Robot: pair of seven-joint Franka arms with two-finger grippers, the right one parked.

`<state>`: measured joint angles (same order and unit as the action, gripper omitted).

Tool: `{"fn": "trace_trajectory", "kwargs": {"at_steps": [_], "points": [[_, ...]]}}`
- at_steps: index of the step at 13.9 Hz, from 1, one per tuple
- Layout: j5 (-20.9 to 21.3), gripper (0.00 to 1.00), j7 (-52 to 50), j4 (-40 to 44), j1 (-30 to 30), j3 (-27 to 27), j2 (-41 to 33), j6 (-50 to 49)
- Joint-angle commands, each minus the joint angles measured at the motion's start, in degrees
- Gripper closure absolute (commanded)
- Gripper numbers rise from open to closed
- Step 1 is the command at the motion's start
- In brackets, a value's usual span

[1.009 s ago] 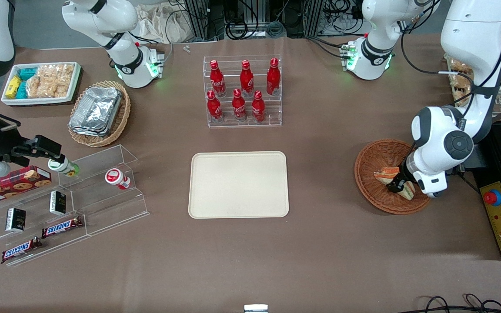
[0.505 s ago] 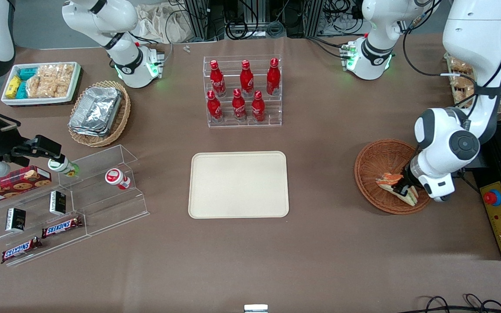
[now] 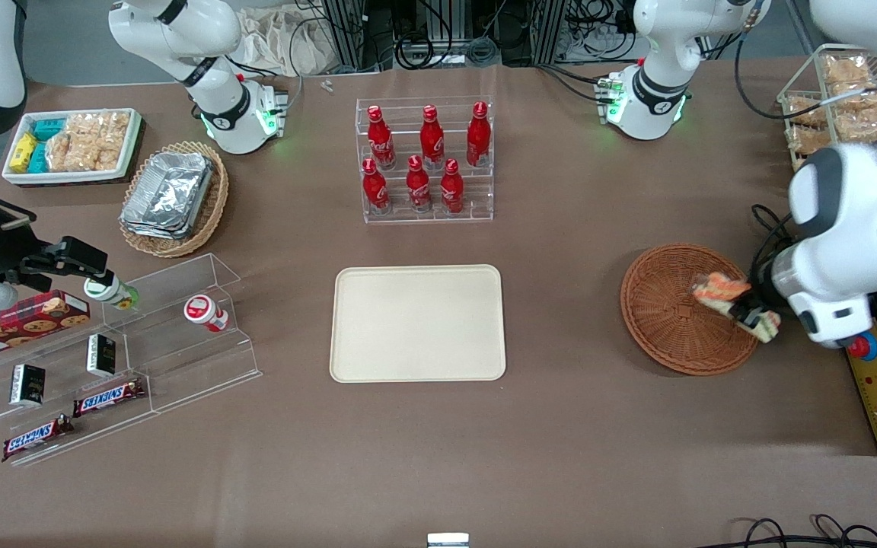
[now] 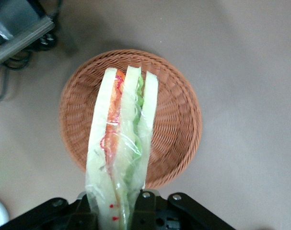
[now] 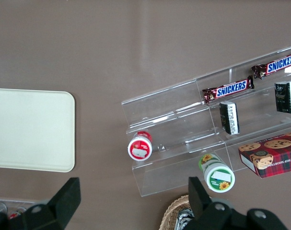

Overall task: Place sandwich from basket to tray
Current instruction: 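Lift the sandwich up out of the basket with the left gripper, then carry the sandwich over to the cream tray with the left gripper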

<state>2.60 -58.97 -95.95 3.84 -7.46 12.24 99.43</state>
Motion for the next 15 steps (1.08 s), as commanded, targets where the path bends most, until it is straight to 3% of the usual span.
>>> {"fn": "trace_trajectory", "kwargs": {"at_steps": [1, 5, 8, 10, 13, 15], "points": [[-2.1, 1.00, 6.0, 10.6, -0.3, -1.5, 1.5, -10.8], [-3.0, 1.00, 23.1, 16.3, -0.2, -11.1, 1.8, -13.7], [-3.0, 1.00, 25.9, 16.3, -0.5, -19.1, 6.7, -10.2], [-3.3, 1.00, 25.3, 15.8, -1.8, -23.3, 11.8, -2.2], [-0.5, 1.00, 23.6, 15.9, -10.6, -23.4, 21.8, 7.1], [5.7, 1.00, 17.5, 15.8, -13.8, -23.3, 27.1, 13.0]]}}
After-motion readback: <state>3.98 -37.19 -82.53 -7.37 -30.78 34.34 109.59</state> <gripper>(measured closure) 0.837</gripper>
